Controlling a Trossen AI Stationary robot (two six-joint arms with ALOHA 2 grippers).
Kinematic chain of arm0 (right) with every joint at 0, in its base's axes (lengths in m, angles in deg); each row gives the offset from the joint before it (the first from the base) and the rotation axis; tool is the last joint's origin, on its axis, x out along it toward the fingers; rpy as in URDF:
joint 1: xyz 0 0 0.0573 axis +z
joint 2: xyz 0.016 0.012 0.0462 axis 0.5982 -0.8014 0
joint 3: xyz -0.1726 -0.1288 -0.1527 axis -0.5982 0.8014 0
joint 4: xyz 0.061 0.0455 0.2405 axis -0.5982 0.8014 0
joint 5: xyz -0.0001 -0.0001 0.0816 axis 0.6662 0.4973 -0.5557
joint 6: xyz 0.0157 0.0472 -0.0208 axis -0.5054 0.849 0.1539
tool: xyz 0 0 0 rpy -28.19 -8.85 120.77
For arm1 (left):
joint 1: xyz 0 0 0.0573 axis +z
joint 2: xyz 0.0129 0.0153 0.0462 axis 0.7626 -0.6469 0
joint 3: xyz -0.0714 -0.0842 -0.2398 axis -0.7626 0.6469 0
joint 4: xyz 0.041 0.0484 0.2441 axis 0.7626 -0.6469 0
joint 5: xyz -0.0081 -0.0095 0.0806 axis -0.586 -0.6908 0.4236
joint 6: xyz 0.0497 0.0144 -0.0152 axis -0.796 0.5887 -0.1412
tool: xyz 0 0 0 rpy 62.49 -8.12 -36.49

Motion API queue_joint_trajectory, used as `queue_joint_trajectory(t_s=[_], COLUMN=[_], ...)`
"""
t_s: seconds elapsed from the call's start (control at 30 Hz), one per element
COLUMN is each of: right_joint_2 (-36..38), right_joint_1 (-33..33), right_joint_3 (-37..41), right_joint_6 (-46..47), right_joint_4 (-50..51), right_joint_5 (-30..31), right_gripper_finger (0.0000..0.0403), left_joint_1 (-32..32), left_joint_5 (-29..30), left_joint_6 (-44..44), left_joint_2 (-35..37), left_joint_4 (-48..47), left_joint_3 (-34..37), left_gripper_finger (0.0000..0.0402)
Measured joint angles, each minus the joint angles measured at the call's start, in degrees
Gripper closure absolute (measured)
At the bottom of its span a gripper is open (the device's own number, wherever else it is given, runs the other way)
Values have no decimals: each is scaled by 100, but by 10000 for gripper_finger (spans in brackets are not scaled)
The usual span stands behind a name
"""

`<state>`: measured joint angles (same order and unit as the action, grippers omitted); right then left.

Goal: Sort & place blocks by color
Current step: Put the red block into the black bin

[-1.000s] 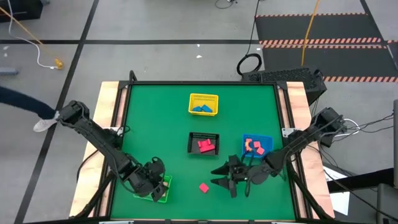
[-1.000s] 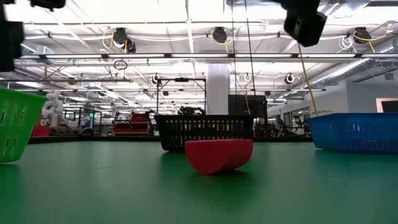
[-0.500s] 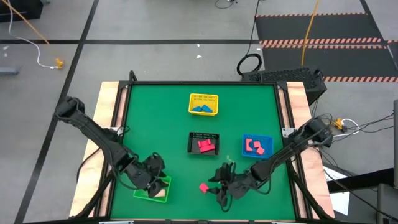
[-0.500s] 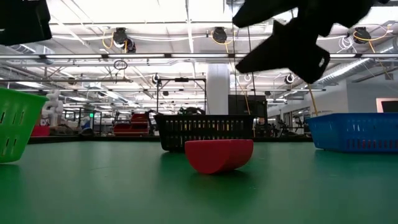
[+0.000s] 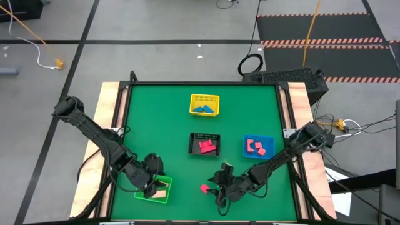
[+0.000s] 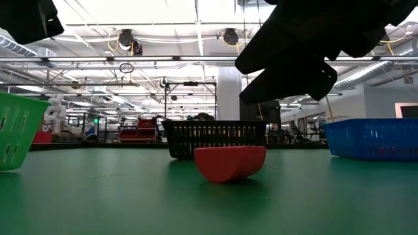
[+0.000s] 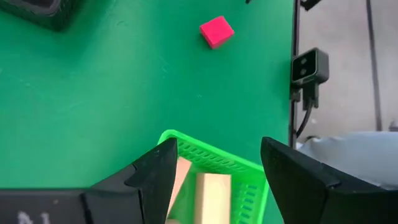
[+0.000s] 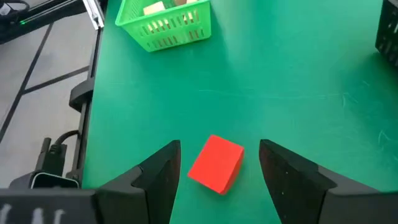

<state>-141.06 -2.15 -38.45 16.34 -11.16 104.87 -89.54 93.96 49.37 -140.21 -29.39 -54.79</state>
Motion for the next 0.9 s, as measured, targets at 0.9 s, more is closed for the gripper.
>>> queue_joint_trajectory(t_s=[0.9], right_joint_2=[-772], right_joint_1=[149], right_joint_3=[0], right_joint_6=[469], right_joint_4=[-963], right_joint_5=[326], right_gripper_finger=[193], left_joint_1=[1], left_joint_5=[-105], left_joint_6=[-492], left_joint_2=[0], left_joint_4=[-462], left_joint_3=[0], left_gripper_finger=[170])
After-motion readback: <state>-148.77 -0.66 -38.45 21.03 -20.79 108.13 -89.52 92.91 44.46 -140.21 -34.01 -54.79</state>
